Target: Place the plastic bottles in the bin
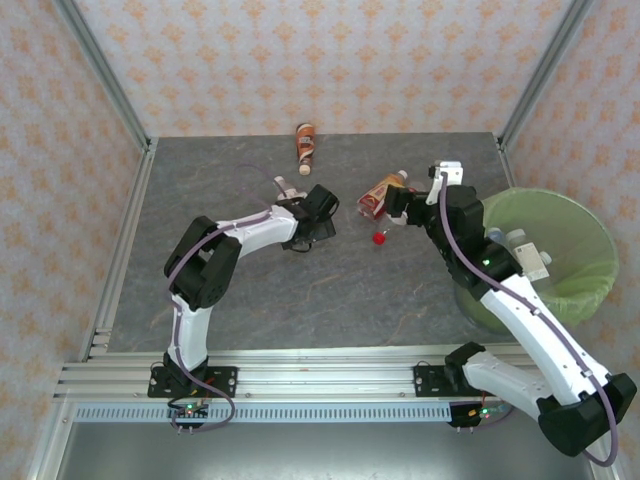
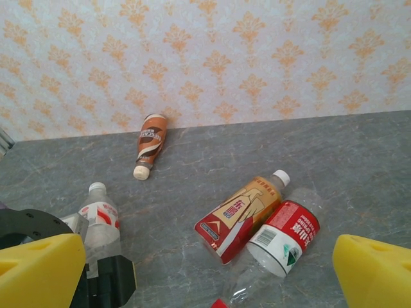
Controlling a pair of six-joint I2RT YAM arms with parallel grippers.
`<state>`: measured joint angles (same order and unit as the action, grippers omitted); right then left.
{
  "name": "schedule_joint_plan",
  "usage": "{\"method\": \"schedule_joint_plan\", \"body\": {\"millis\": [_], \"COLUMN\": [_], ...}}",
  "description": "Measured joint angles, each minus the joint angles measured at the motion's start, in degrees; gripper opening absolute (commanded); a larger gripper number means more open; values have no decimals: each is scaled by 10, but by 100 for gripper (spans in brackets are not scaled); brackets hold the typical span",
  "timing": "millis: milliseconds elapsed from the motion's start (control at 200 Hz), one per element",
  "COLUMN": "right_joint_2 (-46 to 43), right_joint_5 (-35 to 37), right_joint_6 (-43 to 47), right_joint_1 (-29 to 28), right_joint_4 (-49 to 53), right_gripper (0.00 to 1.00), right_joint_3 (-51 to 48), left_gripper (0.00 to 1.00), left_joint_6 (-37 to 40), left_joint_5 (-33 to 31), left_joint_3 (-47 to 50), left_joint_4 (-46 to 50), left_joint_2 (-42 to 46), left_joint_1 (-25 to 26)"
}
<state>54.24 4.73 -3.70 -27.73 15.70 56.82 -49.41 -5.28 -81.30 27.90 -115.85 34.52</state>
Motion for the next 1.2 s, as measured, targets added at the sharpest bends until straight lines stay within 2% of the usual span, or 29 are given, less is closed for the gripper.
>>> {"method": "schedule_joint_plan", "body": {"millis": [350,465,861,1201], "right_joint_2": [-1,2,27,67], "right_joint_5": [3,2,-2,-7], "right_joint_6": [-1,-1,1,0], "right_joint_1": [0,0,0,0], "right_joint_4": [10,10,10,8], "right_gripper": [99,99,99,99], "right_joint_3": [-3,-3,-3,0], "left_gripper": [86,81,56,51], "left_joint_6": [26,37,75,113], "left_joint_5": [-39,-47,-57,-38], "left_joint_3": [-12,-12,-12,-4], "left_joint_4": [0,0,-2,-8], "left_joint_2": [-20,-23,-27,-16], "left_joint_1": [0,0,0,0]}}
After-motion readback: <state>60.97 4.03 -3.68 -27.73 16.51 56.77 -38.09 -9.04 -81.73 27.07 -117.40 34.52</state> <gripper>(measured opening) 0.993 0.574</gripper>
